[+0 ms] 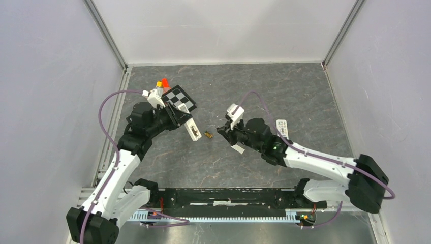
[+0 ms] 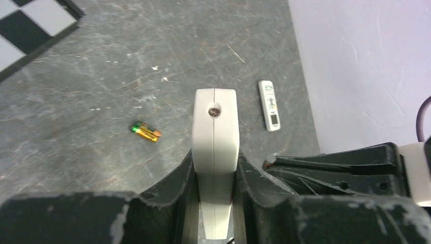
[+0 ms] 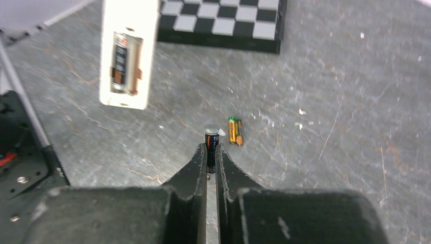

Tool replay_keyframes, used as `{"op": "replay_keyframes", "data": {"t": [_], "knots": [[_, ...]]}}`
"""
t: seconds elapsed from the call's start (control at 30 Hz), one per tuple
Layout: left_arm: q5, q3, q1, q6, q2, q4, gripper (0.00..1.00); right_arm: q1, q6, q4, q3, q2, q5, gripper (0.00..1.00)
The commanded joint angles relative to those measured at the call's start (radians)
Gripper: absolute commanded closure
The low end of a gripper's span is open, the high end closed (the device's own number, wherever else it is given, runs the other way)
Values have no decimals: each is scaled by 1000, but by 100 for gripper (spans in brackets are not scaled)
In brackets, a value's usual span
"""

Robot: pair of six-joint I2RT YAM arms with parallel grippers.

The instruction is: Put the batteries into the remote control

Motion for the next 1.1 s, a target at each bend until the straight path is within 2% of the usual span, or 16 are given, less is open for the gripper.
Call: {"op": "replay_keyframes", "data": {"t": [0.0,0.13,0.27,0.43,0.57,0.67,0.8,1.07], "knots": [[156,-28,0,-95,13,199,98,-3,-42,145,-49,-125,-107,95],[186,-37,-16,-138,26,255,98,-2,-21,159,-65,-182,-158,95],[226,-82,-43,-219,44,410,98,-3,25,120,-40,-205,-157,95],[214,-190,-89,-348,82,675,98,-3,92,-59,44,-184,-39,94],[198,-243,-118,-399,132,814,98,-3,147,-146,88,-190,-34,94],[198,-260,-129,-429,172,886,98,-3,162,-273,169,-157,-37,93],[193,-280,-137,-452,196,940,98,-3,181,-390,251,-101,-30,93],[181,-294,-146,-458,198,952,98,-3,194,-501,356,-3,-63,93]]}}
